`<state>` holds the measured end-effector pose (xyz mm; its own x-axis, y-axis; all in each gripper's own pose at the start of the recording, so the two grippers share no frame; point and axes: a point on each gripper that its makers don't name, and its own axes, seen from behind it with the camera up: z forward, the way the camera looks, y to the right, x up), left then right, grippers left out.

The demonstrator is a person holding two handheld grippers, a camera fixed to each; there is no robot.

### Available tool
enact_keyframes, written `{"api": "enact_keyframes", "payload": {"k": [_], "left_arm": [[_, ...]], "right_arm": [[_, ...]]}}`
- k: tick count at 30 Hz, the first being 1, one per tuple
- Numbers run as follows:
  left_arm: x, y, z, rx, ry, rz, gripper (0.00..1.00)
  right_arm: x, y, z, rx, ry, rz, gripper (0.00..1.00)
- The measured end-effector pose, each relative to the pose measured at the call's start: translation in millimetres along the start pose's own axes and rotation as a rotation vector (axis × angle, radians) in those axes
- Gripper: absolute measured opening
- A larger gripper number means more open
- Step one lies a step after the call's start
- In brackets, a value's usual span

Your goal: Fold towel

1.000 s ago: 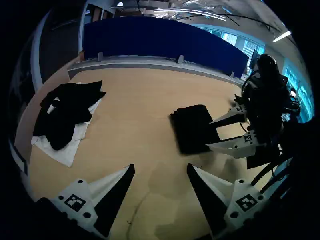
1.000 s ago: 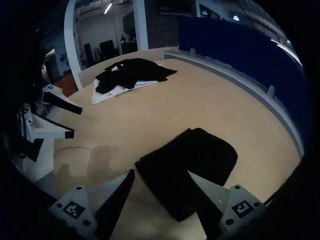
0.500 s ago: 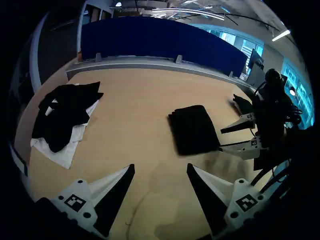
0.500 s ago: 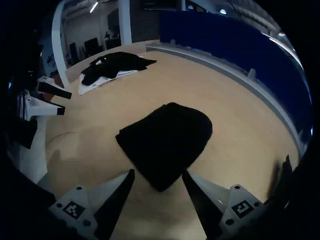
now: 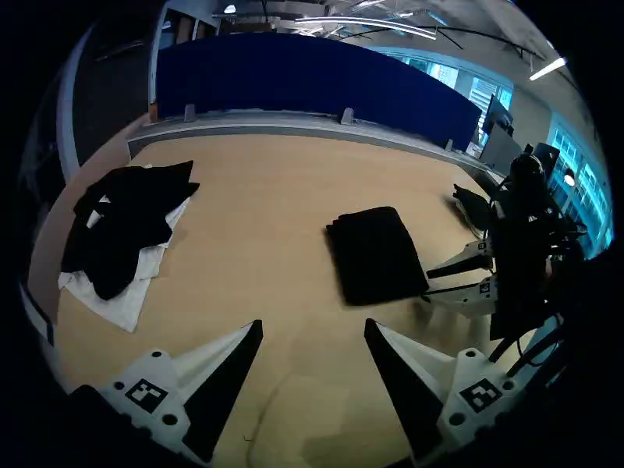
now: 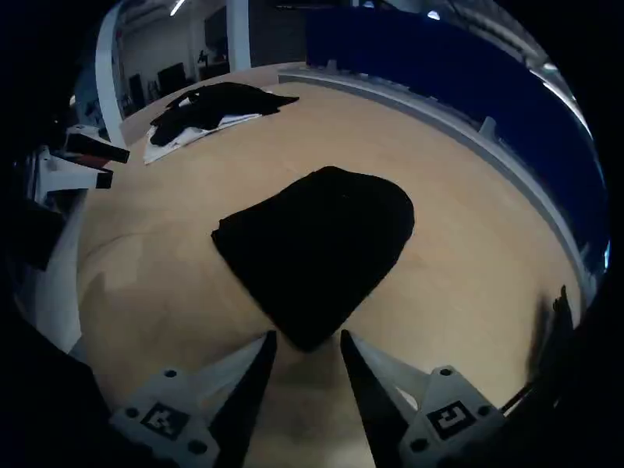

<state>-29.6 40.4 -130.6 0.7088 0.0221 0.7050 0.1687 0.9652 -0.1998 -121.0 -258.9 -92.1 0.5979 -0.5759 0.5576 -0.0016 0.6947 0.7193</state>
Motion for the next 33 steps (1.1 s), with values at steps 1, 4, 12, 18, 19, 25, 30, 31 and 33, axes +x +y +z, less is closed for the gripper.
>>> {"api": "enact_keyframes", "payload": {"k": [1,4,12,18,19,25,30,31,33], "left_arm": [[0.1,-0.2,0.1,0.000,0.000,0.000,0.97],[0.5,-0.8,0.4,0.000,0.000,-0.001,0.97],[1.6,-1.0,2.4,0.000,0.000,-0.002,0.97],[2.0,-1.5,3.9,0.002,0.000,0.000,0.97],[2.2,-1.3,3.7,0.001,0.000,0.000,0.97],[3.2,-0.6,3.1,0.000,0.002,-0.001,0.97],[6.3,0.3,3.1,0.001,0.008,0.004,0.97],[7.4,0.5,3.0,0.000,0.009,0.004,0.97],[9.9,1.0,2.8,0.000,0.013,0.005,0.97]], "right_arm": [[-1.2,0.1,0.3,0.000,-0.003,0.000,0.49],[-3.7,0.5,1.4,0.000,-0.009,0.003,0.36],[-4.5,0.3,2.4,-0.002,-0.004,0.016,0.18],[-4.7,2.0,1.4,-0.005,-0.006,0.030,0.09],[-4.2,2.3,0.6,-0.004,-0.005,0.033,0.08],[2.4,4.6,-7.1,-0.003,0.012,0.043,0.07],[19.9,9.3,-19.5,-0.015,0.052,0.033,0.07],[26.1,10.3,-23.4,-0.017,0.064,0.030,0.07],[39.7,12.6,-31.9,-0.022,0.090,0.023,0.06]]}}
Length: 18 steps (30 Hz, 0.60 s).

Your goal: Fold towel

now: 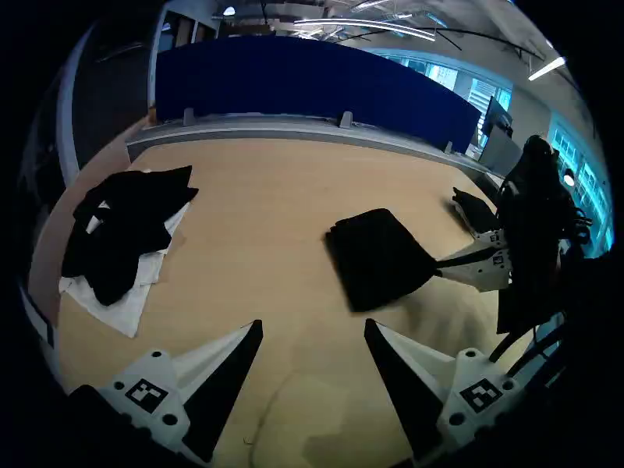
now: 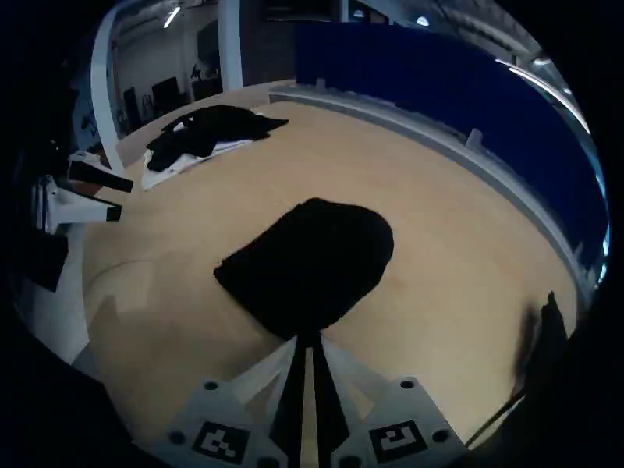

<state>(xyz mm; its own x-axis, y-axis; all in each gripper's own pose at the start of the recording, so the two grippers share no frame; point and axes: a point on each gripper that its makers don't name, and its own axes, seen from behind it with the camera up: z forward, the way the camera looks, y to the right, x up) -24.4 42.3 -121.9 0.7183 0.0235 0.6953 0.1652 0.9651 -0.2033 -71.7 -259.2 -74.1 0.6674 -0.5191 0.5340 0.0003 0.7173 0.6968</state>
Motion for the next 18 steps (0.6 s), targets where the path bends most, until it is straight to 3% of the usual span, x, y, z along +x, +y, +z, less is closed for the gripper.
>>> {"api": "enact_keyframes", "payload": {"k": [12,18], "left_arm": [[22.6,5.0,-2.0,-0.005,0.039,0.007,0.97],[29.1,10.3,-3.0,-0.014,0.054,0.009,0.97]], "right_arm": [[108.6,22.1,-59.3,-0.022,0.186,-0.032,0.06],[134.5,32.9,-83.4,-0.039,0.227,-0.044,0.06]]}}
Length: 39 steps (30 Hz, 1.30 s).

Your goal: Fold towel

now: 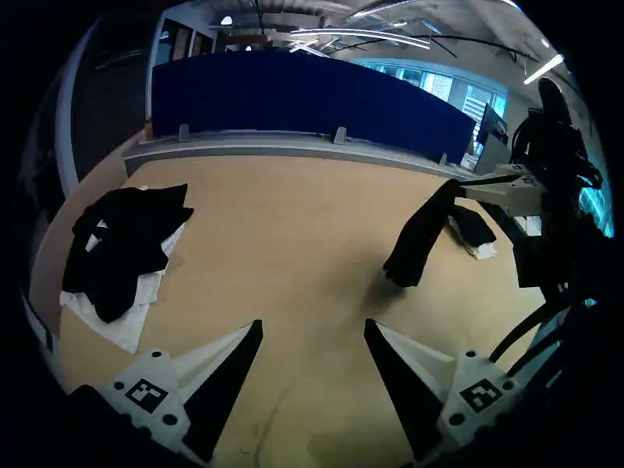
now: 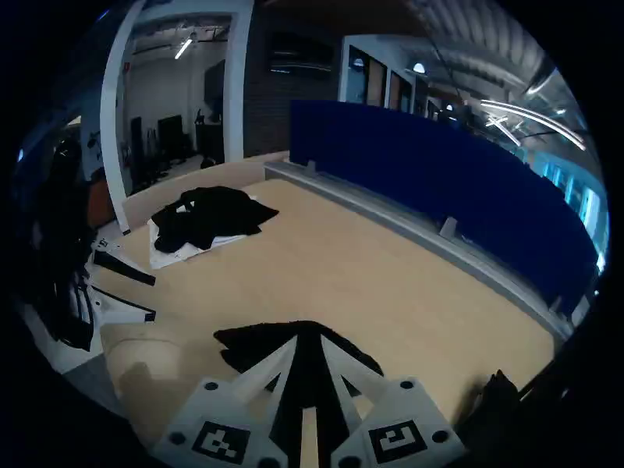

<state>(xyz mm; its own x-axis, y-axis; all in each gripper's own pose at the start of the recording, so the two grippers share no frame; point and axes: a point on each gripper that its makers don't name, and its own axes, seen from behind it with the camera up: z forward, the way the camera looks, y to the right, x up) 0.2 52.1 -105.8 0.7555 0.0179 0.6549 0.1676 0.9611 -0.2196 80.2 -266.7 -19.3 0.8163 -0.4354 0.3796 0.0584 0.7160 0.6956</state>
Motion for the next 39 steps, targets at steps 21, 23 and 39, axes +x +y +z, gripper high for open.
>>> {"api": "enact_keyframes", "payload": {"k": [21,23,39], "left_arm": [[6.0,19.2,-0.2,-0.017,0.008,0.009,0.97],[6.3,20.5,0.4,-0.018,0.007,0.010,0.97],[10.1,21.9,8.5,0.004,-0.003,0.023,0.97]], "right_arm": [[-0.6,65.6,-28.5,-0.082,0.002,0.034,0.06],[-1.7,77.4,-31.7,-0.094,-0.001,0.037,0.06],[-5.3,200.8,-55.4,-0.199,-0.029,0.050,0.06]]}}
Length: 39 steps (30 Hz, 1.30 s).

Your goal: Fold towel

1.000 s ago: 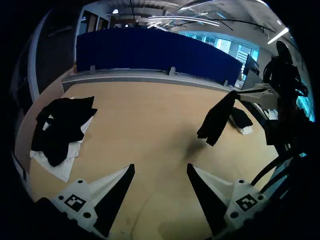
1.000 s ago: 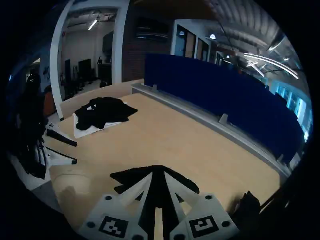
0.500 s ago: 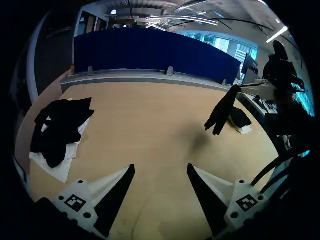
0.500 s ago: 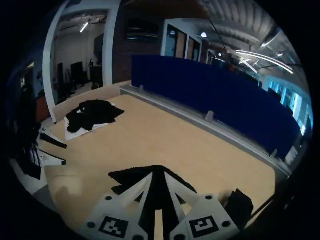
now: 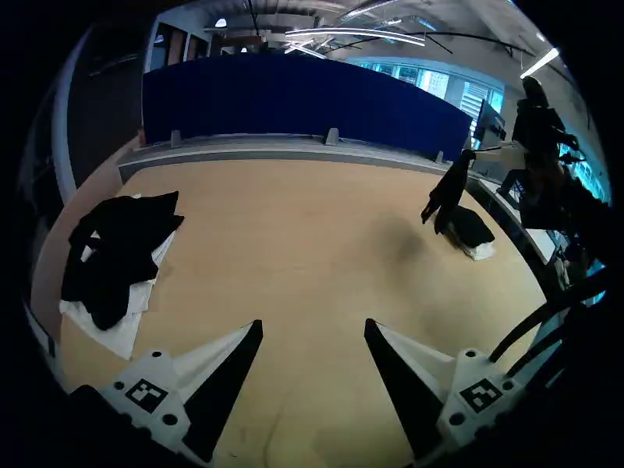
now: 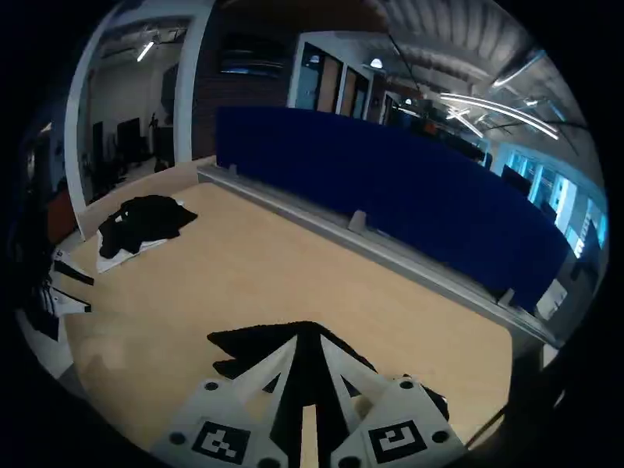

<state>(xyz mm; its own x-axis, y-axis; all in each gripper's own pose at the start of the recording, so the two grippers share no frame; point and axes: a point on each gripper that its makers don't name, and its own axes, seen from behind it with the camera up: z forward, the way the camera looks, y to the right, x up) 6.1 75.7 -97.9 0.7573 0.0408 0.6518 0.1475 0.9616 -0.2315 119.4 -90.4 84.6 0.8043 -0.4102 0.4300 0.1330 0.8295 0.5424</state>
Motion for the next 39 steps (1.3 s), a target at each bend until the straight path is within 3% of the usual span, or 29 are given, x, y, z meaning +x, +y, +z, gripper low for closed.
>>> {"api": "enact_keyframes", "payload": {"k": [15,21,30,39], "left_arm": [[1.1,6.9,7.2,0.017,-0.019,-0.006,0.97],[0.9,10.3,9.7,0.023,-0.027,-0.003,0.97],[3.8,14.2,10.8,0.028,-0.030,0.004,0.97],[2.7,18.0,11.5,0.025,-0.037,0.009,0.97]], "right_arm": [[8.4,115.7,13.8,-0.094,-0.033,-0.009,0.06],[7.8,150.2,18.7,-0.126,-0.038,0.025,0.06],[2.1,173.5,25.3,-0.146,-0.050,0.048,0.06],[-7.5,174.6,16.8,-0.145,-0.060,0.057,0.06]]}}
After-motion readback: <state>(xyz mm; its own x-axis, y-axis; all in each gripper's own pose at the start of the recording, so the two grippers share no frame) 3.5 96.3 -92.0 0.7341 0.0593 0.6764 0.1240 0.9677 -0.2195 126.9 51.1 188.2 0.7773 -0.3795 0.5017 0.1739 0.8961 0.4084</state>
